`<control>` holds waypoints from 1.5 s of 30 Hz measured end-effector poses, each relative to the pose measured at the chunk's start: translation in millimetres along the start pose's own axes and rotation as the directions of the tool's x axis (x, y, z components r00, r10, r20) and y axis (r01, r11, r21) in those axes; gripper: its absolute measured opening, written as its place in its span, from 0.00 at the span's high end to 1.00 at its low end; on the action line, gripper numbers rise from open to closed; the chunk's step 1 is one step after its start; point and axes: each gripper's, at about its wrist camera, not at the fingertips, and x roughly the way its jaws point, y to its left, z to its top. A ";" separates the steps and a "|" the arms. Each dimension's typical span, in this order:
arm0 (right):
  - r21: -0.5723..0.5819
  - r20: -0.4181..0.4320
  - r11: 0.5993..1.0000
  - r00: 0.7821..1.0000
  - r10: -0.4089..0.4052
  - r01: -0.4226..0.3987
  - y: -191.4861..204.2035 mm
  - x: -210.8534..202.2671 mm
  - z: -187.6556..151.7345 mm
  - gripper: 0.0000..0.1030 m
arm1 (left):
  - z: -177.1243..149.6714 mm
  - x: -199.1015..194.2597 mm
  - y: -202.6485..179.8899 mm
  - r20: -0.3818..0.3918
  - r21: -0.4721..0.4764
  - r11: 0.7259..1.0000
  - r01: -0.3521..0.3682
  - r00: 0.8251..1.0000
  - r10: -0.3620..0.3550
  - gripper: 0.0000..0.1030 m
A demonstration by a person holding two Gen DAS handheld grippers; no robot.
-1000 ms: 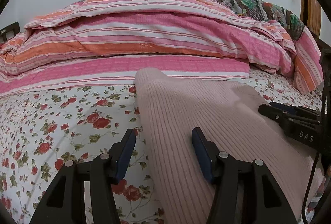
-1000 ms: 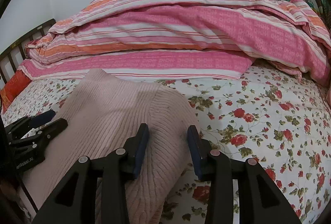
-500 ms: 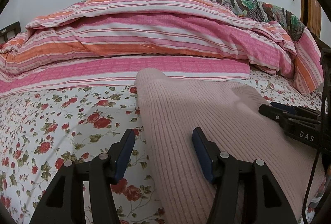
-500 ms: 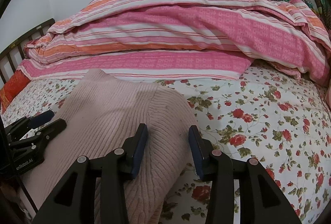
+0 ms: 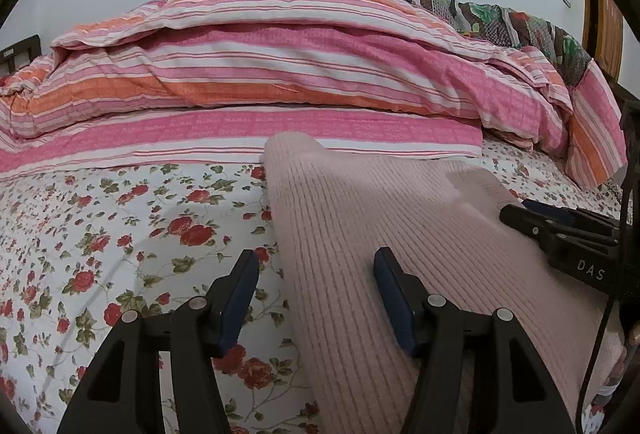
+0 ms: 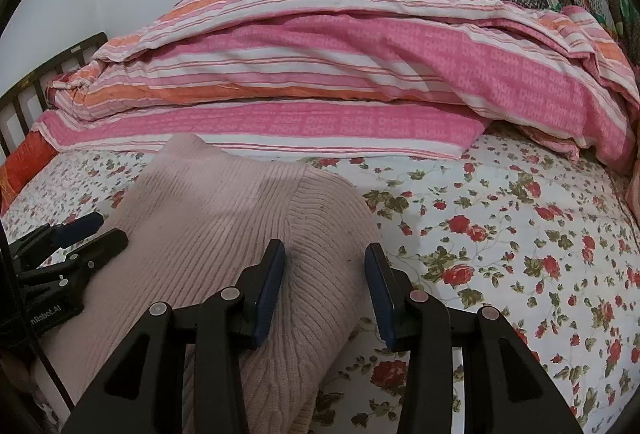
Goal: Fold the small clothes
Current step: 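Press the folded sweater flat with both open tools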
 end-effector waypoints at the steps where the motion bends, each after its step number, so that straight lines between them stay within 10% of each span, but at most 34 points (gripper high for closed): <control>1: 0.001 0.001 1.000 1.000 0.001 -0.001 -0.2 -0.1 0.0 0.61 | 0.1 0.2 1.5 -0.002 -0.006 1.000 0.008 1.000 -0.008 0.43; 45: 0.061 0.006 0.997 0.998 0.057 -0.057 -10.1 1.0 -0.9 0.58 | 2.9 3.8 -6.8 0.000 0.031 0.998 -0.059 0.998 0.059 0.38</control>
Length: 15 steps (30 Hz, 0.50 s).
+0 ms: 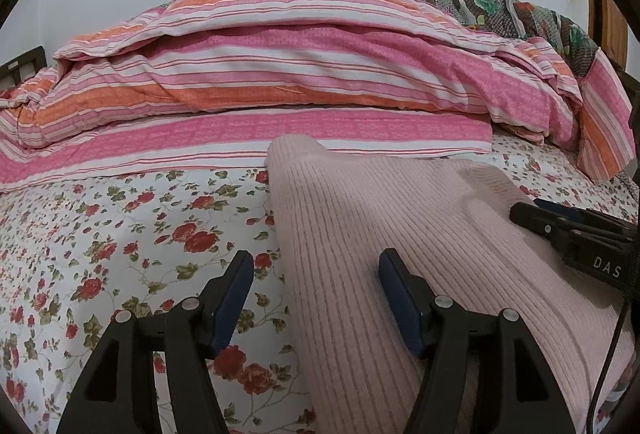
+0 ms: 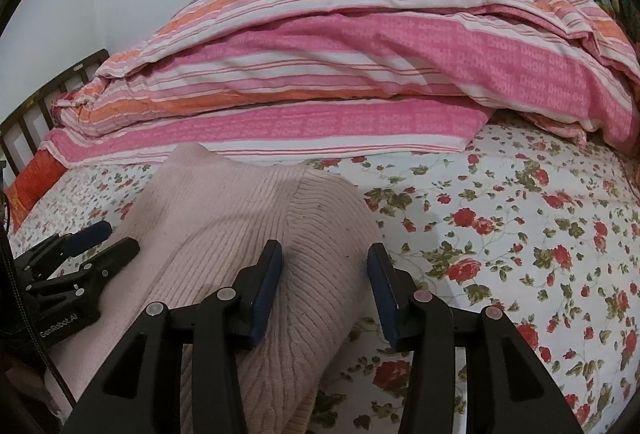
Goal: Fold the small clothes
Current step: 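Press the folded sweater flat with both open tools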
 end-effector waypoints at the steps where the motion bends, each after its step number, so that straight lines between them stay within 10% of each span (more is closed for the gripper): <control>1: -0.001 0.001 1.000 1.000 -0.001 0.001 0.3 -0.3 -0.2 0.58 | 0.3 0.2 0.4 0.000 0.000 1.000 0.003 1.000 -0.003 0.38; 15: -0.003 -0.002 1.000 1.000 -0.005 0.005 -0.2 -1.0 0.7 0.58 | 3.2 4.9 0.9 -0.014 -0.018 1.000 0.022 1.000 -0.023 0.37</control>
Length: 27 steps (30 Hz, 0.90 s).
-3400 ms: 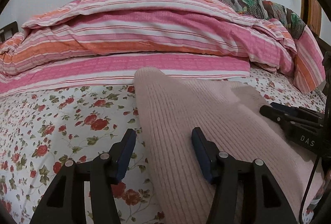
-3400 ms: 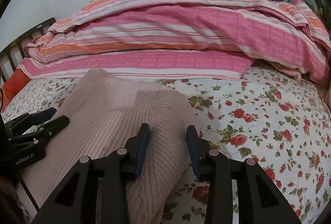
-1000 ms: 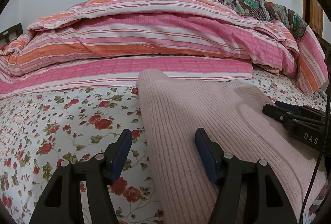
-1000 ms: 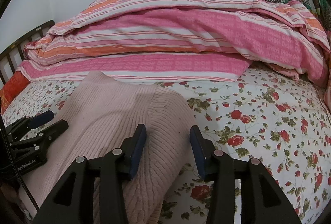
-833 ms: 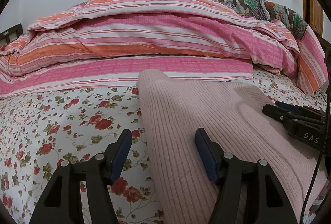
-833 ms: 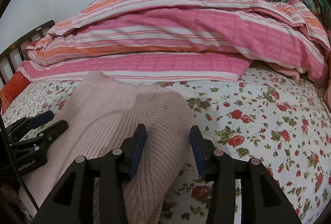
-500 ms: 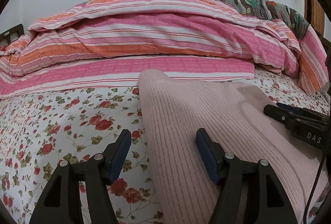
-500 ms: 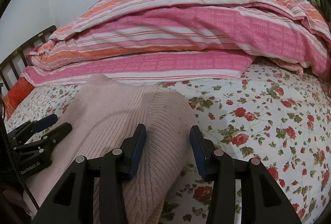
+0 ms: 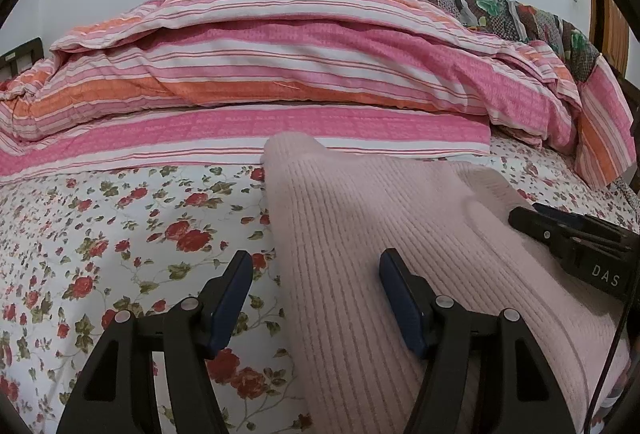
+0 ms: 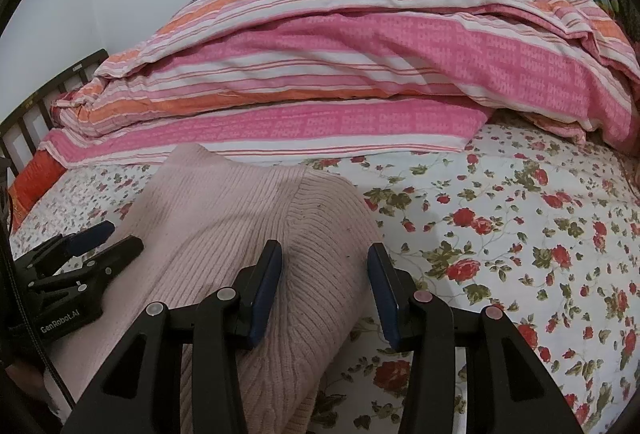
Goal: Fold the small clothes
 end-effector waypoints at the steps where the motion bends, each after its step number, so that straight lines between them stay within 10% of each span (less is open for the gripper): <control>1: 0.000 0.000 1.000 1.000 0.000 0.000 0.2 0.1 0.2 0.58 | 0.0 -0.4 -0.2 0.000 0.000 1.000 0.000 1.000 0.000 0.37; 21: 0.019 -0.046 0.994 0.993 -0.110 0.111 -12.7 1.0 2.0 0.49 | -10.8 -27.4 -3.6 -0.035 0.065 0.979 0.192 0.981 -0.190 0.38; 27: 0.065 -0.014 0.997 0.999 -0.050 0.050 -6.2 -56.6 -7.0 0.48 | -21.2 -47.3 8.1 -0.057 0.020 0.958 0.285 0.957 -0.284 0.38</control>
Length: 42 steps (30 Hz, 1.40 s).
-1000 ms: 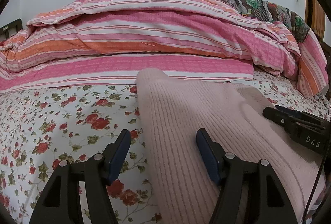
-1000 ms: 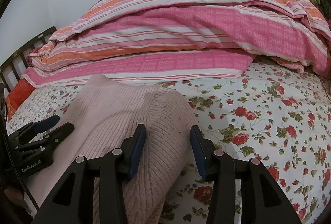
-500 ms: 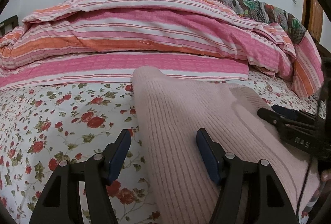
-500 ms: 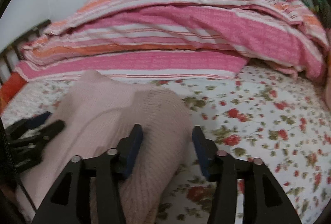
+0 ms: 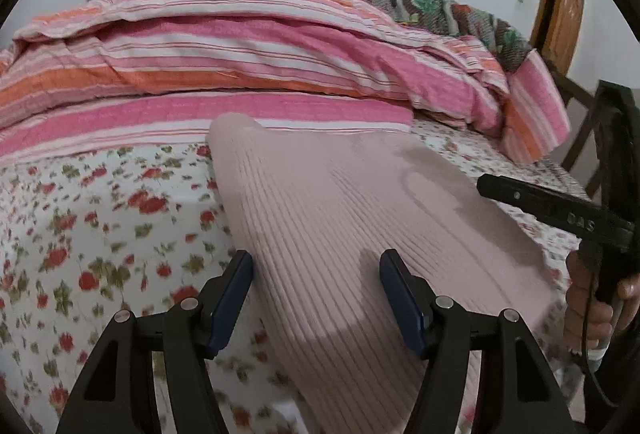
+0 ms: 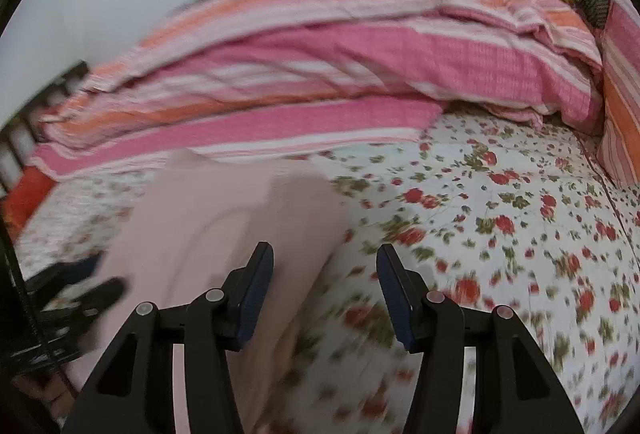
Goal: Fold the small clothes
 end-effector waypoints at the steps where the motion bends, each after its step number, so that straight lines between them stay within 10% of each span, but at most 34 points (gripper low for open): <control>1: -0.002 0.006 1.000 1.000 0.015 -0.015 4.5 -8.3 -3.6 0.48 | -3.0 -3.3 0.1 -0.003 -0.005 1.000 0.018 1.000 -0.018 0.36; 17: -0.052 0.043 0.997 0.998 -0.047 0.050 19.3 -21.6 -53.1 0.49 | -27.2 -12.2 -15.4 -0.020 0.058 0.998 -0.020 1.000 0.021 0.28; 27: -0.018 0.074 0.998 0.995 -0.062 0.064 25.7 -12.2 -30.6 0.55 | 4.4 -0.1 3.5 0.054 -0.098 0.993 -0.066 0.996 0.072 0.28; 42: -0.104 -0.009 0.981 0.986 -0.167 0.165 25.4 28.5 -24.6 0.56 | 7.2 27.6 0.9 0.007 -0.064 0.981 -0.182 0.983 0.182 0.26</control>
